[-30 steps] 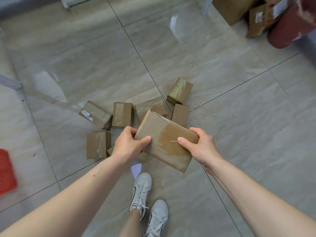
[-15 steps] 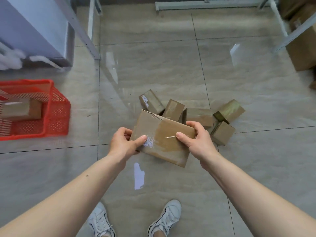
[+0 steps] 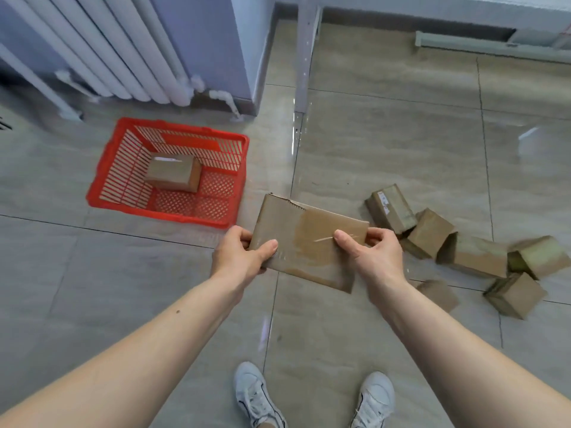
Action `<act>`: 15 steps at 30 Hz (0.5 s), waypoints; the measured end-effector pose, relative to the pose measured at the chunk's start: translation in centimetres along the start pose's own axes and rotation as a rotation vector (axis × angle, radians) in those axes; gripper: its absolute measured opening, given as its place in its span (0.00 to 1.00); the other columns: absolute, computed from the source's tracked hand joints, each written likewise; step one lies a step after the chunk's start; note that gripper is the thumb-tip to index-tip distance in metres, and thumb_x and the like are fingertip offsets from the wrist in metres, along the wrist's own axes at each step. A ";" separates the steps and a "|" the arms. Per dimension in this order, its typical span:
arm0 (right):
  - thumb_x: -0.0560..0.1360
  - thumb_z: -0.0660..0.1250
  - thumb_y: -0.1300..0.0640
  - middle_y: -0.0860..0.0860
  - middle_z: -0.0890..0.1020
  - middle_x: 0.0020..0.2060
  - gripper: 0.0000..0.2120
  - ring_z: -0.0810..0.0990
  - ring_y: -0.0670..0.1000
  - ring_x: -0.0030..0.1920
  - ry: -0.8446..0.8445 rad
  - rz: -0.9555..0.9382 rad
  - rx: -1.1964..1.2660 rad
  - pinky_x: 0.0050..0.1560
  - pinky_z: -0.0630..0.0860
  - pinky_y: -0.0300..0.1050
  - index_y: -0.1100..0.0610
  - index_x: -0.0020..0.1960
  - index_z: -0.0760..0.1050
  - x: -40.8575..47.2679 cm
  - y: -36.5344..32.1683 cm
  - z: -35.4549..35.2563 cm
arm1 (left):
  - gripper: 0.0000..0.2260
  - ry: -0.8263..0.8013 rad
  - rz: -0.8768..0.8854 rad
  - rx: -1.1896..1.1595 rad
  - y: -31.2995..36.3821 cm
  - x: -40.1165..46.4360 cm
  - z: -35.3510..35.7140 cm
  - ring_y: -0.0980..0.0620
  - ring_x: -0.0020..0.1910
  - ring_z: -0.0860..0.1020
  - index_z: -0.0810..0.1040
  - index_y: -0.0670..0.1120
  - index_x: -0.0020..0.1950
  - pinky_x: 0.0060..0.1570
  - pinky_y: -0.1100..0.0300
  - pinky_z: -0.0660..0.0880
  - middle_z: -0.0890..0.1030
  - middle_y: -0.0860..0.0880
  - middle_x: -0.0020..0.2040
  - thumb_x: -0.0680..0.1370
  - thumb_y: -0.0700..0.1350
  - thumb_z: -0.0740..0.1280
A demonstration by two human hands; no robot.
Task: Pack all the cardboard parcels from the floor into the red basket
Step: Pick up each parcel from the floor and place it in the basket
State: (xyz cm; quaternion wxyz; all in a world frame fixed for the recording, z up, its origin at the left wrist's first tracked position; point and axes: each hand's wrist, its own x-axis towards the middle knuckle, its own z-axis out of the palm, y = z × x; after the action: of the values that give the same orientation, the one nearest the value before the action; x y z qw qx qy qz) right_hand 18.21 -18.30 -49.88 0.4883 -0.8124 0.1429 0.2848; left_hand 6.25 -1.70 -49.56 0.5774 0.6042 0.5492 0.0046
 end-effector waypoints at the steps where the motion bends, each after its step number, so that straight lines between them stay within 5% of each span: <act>1: 0.60 0.81 0.45 0.51 0.81 0.53 0.31 0.81 0.51 0.54 -0.002 -0.011 0.000 0.60 0.78 0.53 0.54 0.56 0.73 -0.4 -0.7 1.9 | 0.12 0.010 -0.002 -0.005 -0.1 0.9 -1.6 0.48 0.41 0.81 0.73 0.46 0.44 0.42 0.51 0.82 0.82 0.44 0.46 0.70 0.43 0.76; 7: 0.67 0.78 0.57 0.47 0.80 0.49 0.23 0.81 0.50 0.53 -0.110 -0.083 0.022 0.58 0.79 0.52 0.53 0.58 0.72 -1.0 -3.8 10.2 | 0.11 0.071 -0.058 -0.091 0.0 5.4 -8.0 0.45 0.46 0.82 0.74 0.44 0.48 0.46 0.49 0.82 0.81 0.41 0.50 0.72 0.42 0.74; 15: 0.65 0.75 0.65 0.50 0.78 0.57 0.37 0.80 0.51 0.53 -0.261 -0.087 -0.067 0.50 0.81 0.49 0.46 0.70 0.69 2.4 -8.4 17.5 | 0.12 0.147 -0.124 -0.159 2.5 12.6 -11.5 0.43 0.50 0.83 0.73 0.44 0.50 0.48 0.47 0.82 0.81 0.41 0.52 0.73 0.42 0.74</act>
State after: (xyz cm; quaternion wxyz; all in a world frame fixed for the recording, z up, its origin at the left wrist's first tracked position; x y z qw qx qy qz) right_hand 18.75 1.18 -51.60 0.4872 -0.7899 0.0332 0.3710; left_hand 5.55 15.33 -51.92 0.5808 0.5196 0.6241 0.0565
